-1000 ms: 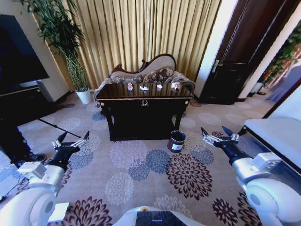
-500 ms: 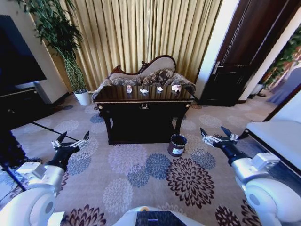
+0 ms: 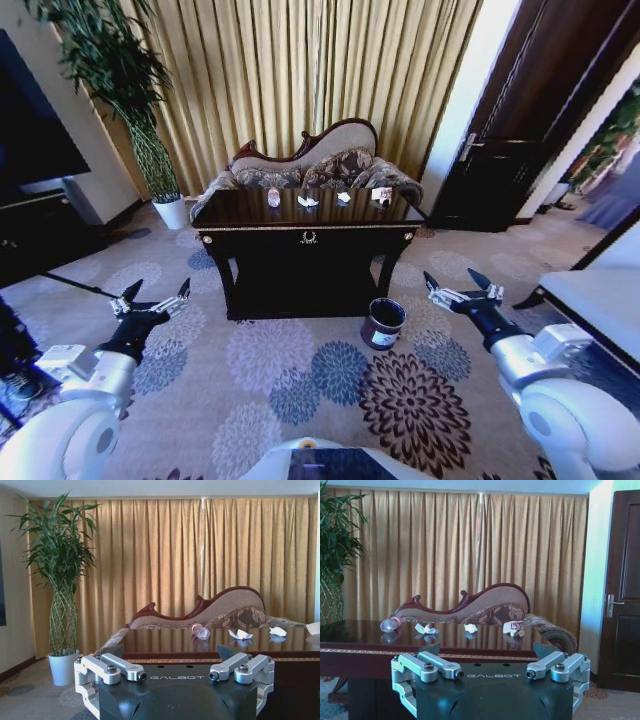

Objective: Move to the front of the table and place the trash on the table into the trash bin.

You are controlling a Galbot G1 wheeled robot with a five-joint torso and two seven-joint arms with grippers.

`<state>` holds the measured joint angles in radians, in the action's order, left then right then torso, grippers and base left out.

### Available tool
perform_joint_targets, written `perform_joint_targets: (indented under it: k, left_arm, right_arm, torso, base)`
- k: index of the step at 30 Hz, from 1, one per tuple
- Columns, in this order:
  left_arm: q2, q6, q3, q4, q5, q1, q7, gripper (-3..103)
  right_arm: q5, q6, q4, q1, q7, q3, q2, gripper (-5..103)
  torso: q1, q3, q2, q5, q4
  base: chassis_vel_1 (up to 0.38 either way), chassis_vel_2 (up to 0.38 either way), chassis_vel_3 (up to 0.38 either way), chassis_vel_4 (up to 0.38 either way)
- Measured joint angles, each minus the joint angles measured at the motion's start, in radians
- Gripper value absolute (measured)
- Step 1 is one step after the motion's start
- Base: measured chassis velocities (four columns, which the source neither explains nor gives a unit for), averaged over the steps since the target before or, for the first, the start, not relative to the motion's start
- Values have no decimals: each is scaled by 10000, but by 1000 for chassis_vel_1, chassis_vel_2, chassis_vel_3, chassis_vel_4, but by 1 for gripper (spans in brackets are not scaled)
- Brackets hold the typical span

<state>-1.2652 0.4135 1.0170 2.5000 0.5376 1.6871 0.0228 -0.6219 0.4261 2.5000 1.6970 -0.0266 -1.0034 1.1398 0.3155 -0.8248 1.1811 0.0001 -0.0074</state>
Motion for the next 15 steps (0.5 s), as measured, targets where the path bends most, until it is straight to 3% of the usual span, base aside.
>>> perform_joint_targets:
  k: [15]
  left_arm:
    - [-13,-24,-17,0,-6,-12,17,100]
  right_arm:
    - [16,-63,0,2,29,37,-14,100]
  torso:
    - [1,0,0,-1,0]
  base:
    - [-181,194,175,-198]
